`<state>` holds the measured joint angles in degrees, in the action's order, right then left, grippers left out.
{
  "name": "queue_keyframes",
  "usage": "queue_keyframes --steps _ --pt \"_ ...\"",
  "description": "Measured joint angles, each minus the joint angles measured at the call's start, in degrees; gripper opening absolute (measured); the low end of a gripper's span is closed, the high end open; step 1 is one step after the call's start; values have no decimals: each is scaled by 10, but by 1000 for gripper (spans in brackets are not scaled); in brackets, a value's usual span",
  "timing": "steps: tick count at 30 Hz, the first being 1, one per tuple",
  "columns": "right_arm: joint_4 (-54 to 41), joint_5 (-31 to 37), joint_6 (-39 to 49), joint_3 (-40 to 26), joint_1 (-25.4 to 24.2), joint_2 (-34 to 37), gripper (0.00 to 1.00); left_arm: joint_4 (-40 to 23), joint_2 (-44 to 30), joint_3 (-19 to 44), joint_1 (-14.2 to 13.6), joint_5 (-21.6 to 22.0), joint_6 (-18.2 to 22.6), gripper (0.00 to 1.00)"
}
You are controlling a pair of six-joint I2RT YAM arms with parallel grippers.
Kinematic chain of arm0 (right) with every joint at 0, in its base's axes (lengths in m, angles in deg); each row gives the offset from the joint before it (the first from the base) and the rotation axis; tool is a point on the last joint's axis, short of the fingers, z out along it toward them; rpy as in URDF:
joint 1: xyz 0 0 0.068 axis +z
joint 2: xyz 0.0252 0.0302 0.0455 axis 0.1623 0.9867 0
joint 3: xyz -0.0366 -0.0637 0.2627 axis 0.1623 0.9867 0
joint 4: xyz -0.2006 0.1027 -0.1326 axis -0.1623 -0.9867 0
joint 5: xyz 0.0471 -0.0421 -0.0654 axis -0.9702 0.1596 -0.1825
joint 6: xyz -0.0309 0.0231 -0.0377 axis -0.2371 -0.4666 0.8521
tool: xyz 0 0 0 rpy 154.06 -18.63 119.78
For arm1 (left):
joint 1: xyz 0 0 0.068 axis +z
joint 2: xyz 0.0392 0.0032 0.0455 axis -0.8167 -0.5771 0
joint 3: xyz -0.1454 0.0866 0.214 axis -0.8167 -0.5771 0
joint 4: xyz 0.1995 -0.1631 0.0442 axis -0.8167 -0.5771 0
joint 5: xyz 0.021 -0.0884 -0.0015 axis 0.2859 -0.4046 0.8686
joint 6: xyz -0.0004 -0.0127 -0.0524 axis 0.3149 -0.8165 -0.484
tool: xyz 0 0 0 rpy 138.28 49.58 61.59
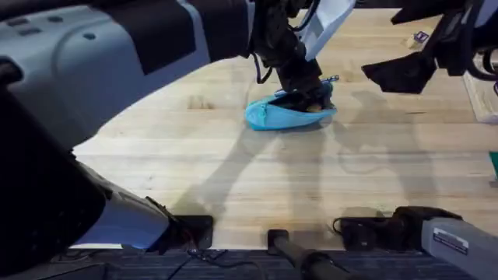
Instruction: Unzip the bag, pick up the pens from the table one at a time and place them inside, then zip the bag closed.
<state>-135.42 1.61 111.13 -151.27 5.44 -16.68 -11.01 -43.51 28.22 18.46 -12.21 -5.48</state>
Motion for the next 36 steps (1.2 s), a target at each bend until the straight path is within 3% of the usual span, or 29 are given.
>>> queue_keyframes --steps 8,20,33,34,36 --pt "0 0 0 0 0 0 998 -9 0 0 -2 -3 -31 42" --pt "-2 0 0 0 0 0 997 -14 -26 0 -24 4 -36 42" --pt "-2 0 0 0 0 0 997 -74 -71 1 -25 83 -30 52" --pt "-2 0 0 0 0 0 997 -73 -71 1 -25 87 -27 134" --pt "-2 0 0 0 0 0 997 -72 -71 1 -26 94 -27 413"
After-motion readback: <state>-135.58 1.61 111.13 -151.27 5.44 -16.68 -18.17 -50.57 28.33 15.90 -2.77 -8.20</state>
